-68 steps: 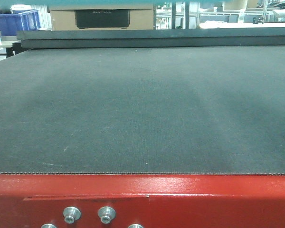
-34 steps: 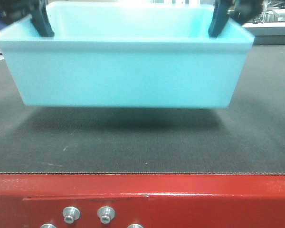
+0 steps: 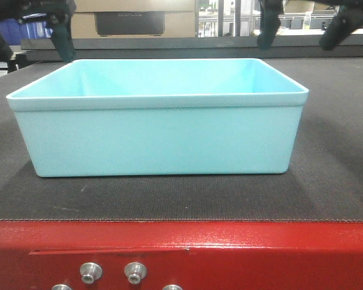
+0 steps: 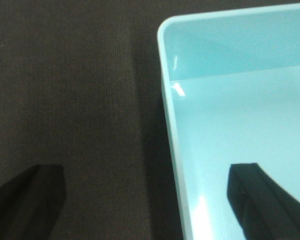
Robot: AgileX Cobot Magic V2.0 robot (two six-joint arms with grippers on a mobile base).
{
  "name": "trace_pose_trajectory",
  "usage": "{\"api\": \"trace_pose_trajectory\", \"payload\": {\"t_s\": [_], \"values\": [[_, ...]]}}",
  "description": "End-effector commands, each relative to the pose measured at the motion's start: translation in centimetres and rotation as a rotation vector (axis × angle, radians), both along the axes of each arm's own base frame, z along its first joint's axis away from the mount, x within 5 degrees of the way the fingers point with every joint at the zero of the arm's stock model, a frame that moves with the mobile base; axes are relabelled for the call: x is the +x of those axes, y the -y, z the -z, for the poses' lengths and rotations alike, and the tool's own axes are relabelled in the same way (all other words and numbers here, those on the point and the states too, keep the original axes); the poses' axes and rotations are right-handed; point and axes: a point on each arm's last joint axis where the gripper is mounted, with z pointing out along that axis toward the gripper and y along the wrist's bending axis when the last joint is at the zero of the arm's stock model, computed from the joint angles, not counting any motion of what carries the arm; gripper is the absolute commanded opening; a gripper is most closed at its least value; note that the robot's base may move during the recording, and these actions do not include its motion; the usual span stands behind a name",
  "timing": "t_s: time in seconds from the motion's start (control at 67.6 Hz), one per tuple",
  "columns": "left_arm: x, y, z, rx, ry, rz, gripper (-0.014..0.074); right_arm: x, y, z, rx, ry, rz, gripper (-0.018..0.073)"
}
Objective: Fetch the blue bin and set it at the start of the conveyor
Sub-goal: 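Raise both grippers away from the bin's rim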
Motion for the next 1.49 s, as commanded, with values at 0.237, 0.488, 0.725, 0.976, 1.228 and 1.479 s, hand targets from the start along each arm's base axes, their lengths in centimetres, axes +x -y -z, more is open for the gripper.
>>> {"api": "trace_pose_trajectory", "payload": {"t_s": [0.237, 0.488, 0.725, 0.976, 1.228, 1.479], "values": [[-4.8, -2.0, -5.1, 0.069, 0.095, 0.007, 0.0171, -3.2, 2.7, -5.3, -0.11, 0.135, 0.027, 0.0091], [-9.2, -3.1, -3.2, 0.029, 0.165, 0.02, -0.0111, -6.0, 5.5, -4.5, -0.115, 0.16, 0.102, -0.016], [-15.1, -5.8, 0.1, -0.06, 0.282, -0.052, -0.0111, -11.4, 5.8, 0.0, -0.113, 0.236, 0.092, -0.016], [-22.0, -6.7, 1.3, -0.083, 0.531, -0.035, -0.0111, -18.5, 5.9, 3.1, -0.083, 0.478, 0.082, -0.016], [-27.4, -7.2, 0.9, -0.111, 0.778, -0.024, -0.0111, -24.2, 6.0, 1.5, -0.053, 0.781, 0.087, -0.016], [-29.4, -7.4, 0.5, -0.12, 0.874, -0.022, -0.0111, -26.6, 6.1, -0.3, -0.039, 0.939, 0.092, -0.016]]}}
